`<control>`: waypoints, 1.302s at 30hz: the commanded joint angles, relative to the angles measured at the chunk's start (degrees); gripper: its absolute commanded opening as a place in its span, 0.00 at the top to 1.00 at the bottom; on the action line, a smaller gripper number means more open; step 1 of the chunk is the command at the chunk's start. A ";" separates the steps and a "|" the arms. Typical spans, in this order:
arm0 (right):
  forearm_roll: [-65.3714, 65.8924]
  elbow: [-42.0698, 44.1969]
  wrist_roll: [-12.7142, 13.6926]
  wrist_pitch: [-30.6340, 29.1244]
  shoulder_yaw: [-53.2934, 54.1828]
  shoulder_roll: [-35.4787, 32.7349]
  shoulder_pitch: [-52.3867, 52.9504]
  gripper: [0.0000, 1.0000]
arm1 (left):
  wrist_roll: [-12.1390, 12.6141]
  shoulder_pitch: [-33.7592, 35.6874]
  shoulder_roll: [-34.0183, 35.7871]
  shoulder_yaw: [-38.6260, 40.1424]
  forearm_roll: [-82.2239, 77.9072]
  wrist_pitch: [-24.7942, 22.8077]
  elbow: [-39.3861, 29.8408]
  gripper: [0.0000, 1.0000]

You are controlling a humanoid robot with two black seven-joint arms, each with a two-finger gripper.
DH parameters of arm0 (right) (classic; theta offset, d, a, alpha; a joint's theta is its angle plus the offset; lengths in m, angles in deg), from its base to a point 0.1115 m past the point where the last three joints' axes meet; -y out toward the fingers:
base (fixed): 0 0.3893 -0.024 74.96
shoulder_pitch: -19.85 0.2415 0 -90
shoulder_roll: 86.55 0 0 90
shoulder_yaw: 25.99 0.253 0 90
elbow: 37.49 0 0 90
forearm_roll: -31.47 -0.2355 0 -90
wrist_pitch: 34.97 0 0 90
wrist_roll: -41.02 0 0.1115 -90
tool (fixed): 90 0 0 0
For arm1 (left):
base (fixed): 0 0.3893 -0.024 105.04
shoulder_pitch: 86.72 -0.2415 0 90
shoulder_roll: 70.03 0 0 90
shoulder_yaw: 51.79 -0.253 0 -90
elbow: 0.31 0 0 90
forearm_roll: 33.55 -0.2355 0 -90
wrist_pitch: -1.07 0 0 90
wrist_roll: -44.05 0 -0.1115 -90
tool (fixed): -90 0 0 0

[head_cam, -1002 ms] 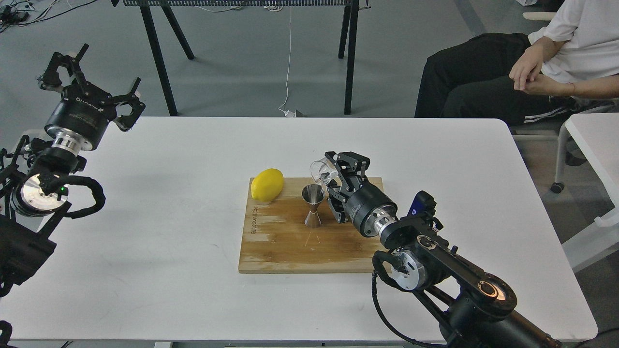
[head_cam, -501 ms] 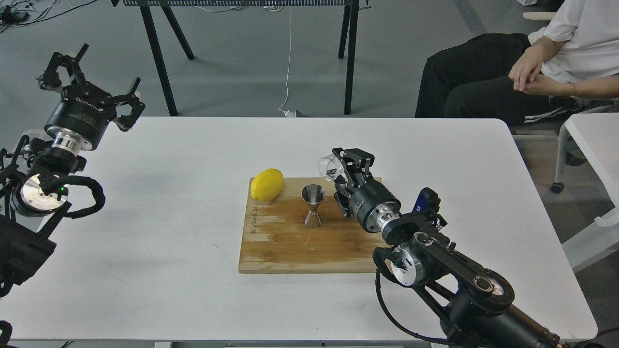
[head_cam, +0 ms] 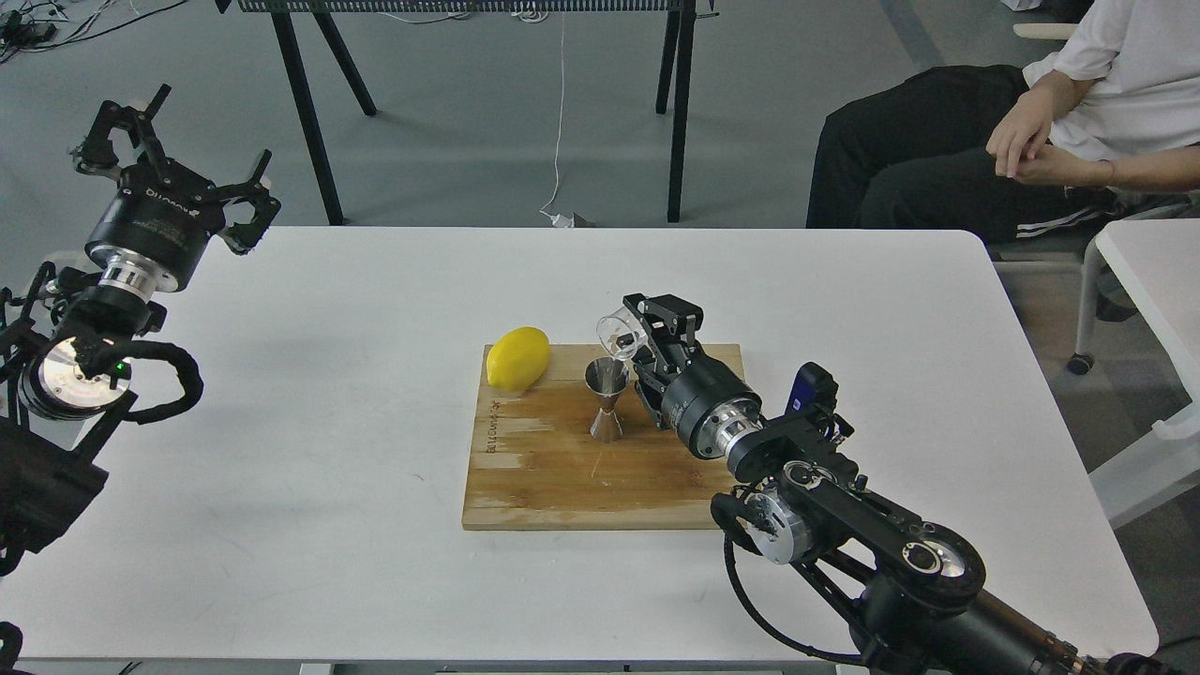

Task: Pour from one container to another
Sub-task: 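Tilt the clear cup with the right gripper to pour into the jigger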

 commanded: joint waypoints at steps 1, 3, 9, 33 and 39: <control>3.19 0.12 -0.52 0.36 -1.21 0.00 0.09 0.68 | 0.00 0.00 0.00 0.00 0.00 0.00 0.00 0.00; 4.42 0.38 -0.70 0.89 -1.92 0.00 0.09 0.68 | 0.00 0.00 0.00 0.00 0.00 0.00 0.00 0.00; 5.92 0.64 -1.31 1.33 -2.71 0.00 0.18 0.68 | 0.00 0.00 0.00 0.00 0.00 0.00 0.00 0.00; 13.21 2.49 -1.49 3.35 -7.45 0.00 2.73 0.68 | 0.00 0.00 0.18 0.08 0.00 0.00 0.00 0.00; 14.18 2.40 -1.49 3.79 -8.07 0.00 2.73 0.68 | 0.00 0.00 0.18 0.00 0.00 0.00 0.00 0.00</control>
